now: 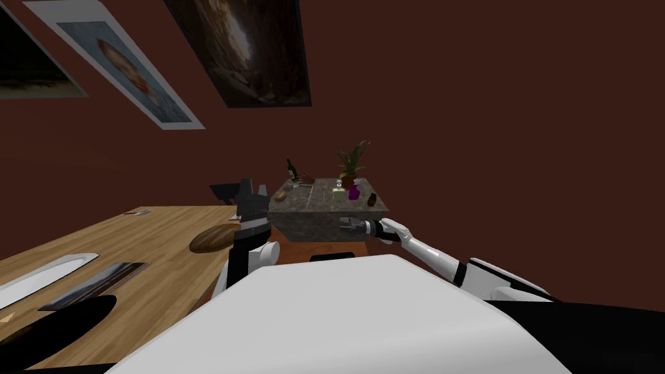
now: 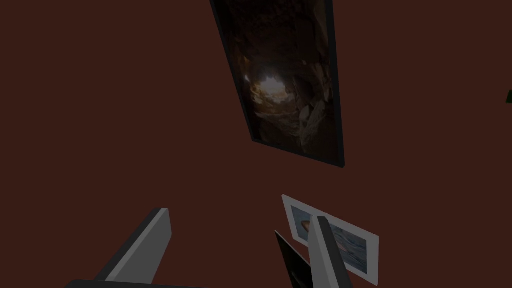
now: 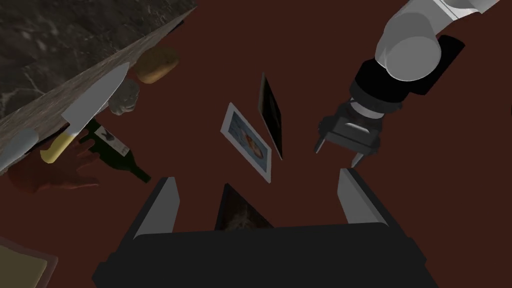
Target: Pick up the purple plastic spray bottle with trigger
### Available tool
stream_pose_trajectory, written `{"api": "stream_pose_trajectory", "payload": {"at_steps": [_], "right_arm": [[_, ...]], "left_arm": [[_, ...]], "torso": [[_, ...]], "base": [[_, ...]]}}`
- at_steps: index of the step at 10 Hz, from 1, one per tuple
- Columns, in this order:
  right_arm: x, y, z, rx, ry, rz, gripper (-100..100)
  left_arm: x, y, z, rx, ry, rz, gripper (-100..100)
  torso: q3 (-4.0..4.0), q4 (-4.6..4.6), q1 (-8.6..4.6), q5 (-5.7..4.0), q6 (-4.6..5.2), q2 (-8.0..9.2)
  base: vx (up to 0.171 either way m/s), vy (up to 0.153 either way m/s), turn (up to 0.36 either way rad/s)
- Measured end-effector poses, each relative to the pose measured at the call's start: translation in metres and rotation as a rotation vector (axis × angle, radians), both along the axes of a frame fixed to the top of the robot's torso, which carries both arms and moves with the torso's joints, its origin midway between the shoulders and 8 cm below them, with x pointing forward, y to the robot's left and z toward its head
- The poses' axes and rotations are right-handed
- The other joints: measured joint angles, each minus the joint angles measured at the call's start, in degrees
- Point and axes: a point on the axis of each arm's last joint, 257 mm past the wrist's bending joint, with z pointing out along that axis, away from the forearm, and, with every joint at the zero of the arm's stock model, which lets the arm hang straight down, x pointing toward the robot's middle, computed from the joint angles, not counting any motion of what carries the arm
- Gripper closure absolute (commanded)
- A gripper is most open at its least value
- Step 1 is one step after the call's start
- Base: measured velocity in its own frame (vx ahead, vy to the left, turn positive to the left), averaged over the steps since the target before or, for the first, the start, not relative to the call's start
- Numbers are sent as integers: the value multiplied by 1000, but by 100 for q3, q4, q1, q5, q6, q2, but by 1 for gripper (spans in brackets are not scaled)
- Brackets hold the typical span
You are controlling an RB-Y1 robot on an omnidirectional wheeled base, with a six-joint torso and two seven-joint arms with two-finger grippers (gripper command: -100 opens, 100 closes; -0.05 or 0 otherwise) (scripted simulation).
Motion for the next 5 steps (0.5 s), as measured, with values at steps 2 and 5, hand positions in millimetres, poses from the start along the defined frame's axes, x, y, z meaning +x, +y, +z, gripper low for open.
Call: {"api": "stream_pose_trajectory", "payload": {"at_steps": [2,5], "right_arm": [[-4,-16,-29,-118,-15,59,-100],[3,-51,-51,-254,-31,102,-100]], "left_arm": [[0,0,0,0,0,0,0],[0,0,0,0,0,0,0]], "torso": [[-3,-1,-2,0,-3,-6],[0,0,-3,0,1,0]], "base": [[26,-3,128],[14,-4,95]]}}
